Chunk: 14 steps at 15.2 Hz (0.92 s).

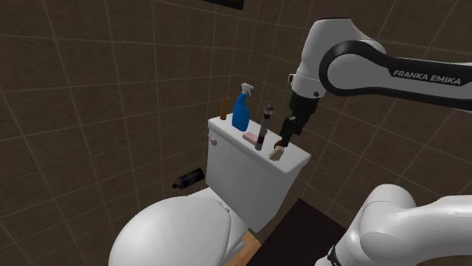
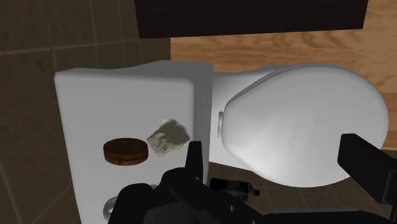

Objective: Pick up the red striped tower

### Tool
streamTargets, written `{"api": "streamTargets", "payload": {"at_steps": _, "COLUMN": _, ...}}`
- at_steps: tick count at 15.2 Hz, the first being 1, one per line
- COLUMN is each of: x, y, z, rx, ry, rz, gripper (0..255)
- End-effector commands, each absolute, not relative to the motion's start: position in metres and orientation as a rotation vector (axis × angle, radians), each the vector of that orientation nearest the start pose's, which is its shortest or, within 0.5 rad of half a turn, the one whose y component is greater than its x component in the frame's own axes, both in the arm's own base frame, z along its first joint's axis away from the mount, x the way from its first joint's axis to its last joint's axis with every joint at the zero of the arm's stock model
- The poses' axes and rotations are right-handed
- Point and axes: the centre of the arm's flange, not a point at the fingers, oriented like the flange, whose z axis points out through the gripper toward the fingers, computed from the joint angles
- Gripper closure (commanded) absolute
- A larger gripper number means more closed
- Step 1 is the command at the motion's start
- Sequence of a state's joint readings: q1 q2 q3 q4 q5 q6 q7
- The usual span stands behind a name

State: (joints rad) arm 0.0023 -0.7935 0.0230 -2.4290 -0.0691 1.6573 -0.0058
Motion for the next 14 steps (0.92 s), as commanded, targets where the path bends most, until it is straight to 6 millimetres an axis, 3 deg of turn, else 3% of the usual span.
{"api": "streamTargets", "payload": {"at_steps": 1, "x": 0.312, "y": 0.003, "z": 0.566, "rx": -3.226, "ry": -0.048, "rz": -0.036, "gripper": 0}}
{"api": "streamTargets", "payload": {"at_steps": 14, "x": 0.425, "y": -0.134, "z": 0.596, "rx": -2.936, "ry": -0.001, "rz": -0.284, "gripper": 0}}
